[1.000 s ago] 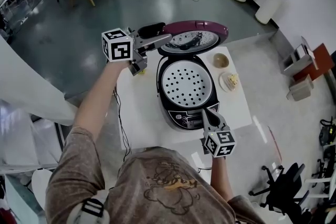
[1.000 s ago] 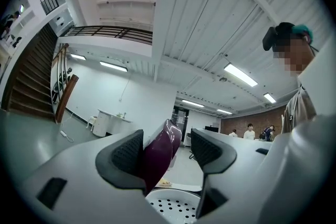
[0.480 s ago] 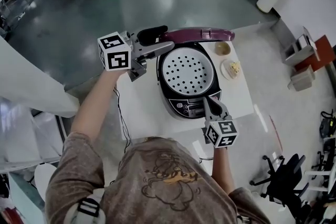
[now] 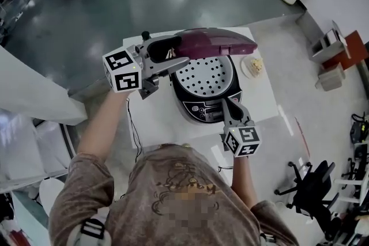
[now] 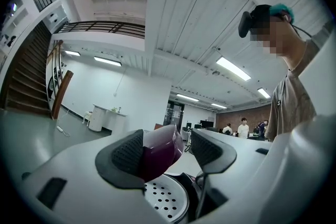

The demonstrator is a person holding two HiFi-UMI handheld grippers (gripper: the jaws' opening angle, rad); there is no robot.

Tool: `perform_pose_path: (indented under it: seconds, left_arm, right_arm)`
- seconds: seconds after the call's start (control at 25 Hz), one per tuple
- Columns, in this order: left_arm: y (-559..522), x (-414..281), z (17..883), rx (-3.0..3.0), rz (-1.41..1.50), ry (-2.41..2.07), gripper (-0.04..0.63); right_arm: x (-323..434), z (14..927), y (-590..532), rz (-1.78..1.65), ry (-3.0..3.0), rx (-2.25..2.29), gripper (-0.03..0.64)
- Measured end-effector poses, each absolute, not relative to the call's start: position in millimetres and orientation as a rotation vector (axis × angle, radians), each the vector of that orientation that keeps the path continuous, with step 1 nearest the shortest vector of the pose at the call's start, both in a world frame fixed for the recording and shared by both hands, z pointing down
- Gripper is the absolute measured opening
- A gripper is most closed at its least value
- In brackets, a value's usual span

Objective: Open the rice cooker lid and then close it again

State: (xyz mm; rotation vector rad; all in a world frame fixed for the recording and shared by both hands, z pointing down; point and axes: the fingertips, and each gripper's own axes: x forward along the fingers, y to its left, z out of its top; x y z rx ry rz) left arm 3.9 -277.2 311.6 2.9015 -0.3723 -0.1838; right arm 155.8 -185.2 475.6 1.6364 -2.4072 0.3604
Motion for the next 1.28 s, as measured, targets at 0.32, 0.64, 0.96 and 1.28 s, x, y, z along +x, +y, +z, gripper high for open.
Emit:
perform_pose_path:
  seconds: [0.32, 0.64, 0.96, 1.28]
  left_arm:
    - [-254, 10, 338, 2.879, -0.149, -0.373, 0.285]
    - [-238, 12, 363, 2.829, -0.147, -0.367, 0.284]
    - [-227, 16, 391, 2.779, -0.101, -0.362, 0.282]
    - [-220, 18, 411, 2.752, -0.073, -0.368, 0.282]
  right_arm:
    - [158, 479, -185, 0.364, -2.403, 1.648, 0.002]
    - [159, 478, -186, 0.38, -2.414, 1.652, 0.002]
    - [163, 475, -185, 0.397, -2.406, 1.649, 0.002]
    - [160, 461, -182, 0.386, -2.442, 1.649, 0.002]
